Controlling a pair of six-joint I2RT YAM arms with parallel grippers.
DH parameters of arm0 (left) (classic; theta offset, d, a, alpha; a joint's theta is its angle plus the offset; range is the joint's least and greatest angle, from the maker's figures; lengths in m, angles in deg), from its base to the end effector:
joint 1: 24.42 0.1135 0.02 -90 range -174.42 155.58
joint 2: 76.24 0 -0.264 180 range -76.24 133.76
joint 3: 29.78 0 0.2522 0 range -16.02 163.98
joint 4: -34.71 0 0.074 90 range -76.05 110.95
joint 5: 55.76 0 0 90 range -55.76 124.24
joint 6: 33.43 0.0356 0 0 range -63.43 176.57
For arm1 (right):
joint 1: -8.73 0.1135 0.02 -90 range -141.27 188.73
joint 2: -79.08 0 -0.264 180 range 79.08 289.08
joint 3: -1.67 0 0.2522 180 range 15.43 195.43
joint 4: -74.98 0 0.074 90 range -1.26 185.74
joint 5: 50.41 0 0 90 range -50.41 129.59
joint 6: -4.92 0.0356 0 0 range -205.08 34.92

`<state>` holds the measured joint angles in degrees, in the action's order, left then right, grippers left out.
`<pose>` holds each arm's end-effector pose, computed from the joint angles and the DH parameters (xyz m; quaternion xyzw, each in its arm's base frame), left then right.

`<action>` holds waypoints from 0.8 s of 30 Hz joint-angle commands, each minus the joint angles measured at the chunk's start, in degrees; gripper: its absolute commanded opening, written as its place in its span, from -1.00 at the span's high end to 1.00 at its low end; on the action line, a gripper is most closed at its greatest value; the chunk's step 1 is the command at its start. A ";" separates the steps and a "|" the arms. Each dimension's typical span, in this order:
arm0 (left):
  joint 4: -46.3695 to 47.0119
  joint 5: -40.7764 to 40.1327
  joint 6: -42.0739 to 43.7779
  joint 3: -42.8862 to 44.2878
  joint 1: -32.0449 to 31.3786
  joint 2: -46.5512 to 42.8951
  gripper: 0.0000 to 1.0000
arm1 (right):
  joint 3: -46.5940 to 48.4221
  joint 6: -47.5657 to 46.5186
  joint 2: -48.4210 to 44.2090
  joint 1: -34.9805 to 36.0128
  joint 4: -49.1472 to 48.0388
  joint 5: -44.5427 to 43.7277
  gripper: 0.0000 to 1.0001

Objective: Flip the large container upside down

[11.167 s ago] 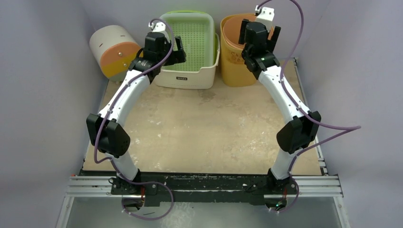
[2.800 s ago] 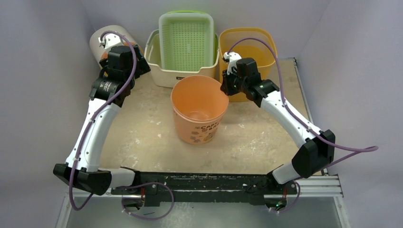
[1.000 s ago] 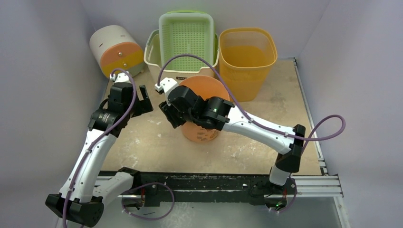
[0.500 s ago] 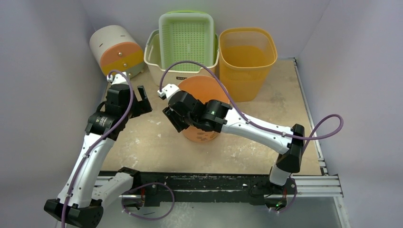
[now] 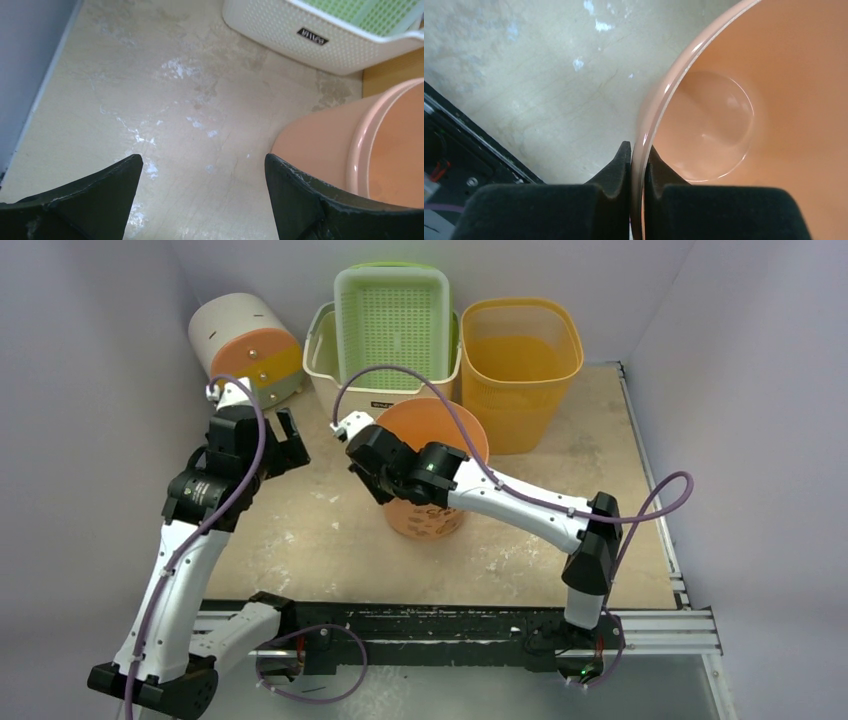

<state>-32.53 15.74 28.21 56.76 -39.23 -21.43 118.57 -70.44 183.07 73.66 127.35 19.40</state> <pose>0.1673 -0.0326 0.3993 -0.1766 0.8627 -0.0333 0.4727 0.1859 0.3685 0.3578 -0.3106 0.8377 0.1471 0.4244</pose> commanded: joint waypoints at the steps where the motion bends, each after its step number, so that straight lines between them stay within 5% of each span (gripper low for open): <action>1: -2.74 -7.22 0.13 8.86 -0.05 -0.03 -0.77 | 9.23 4.82 -3.09 -2.72 -2.89 -3.05 1.00; 5: -3.78 -11.58 -0.49 15.17 0.01 -0.03 -0.77 | 9.02 13.66 -9.31 -4.72 -16.27 1.78 1.00; 13: -4.57 -13.56 0.03 23.68 0.00 1.33 -0.76 | -25.26 42.98 -22.73 -9.79 -65.60 13.57 1.00; 24: -6.05 -13.77 -0.53 25.63 -0.03 1.86 -0.72 | -38.02 59.86 -13.23 -12.41 -97.61 25.64 1.00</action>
<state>-38.71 2.69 28.10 80.67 -39.23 -20.06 82.20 -21.59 169.01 63.27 52.64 38.31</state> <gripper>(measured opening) 0.869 0.068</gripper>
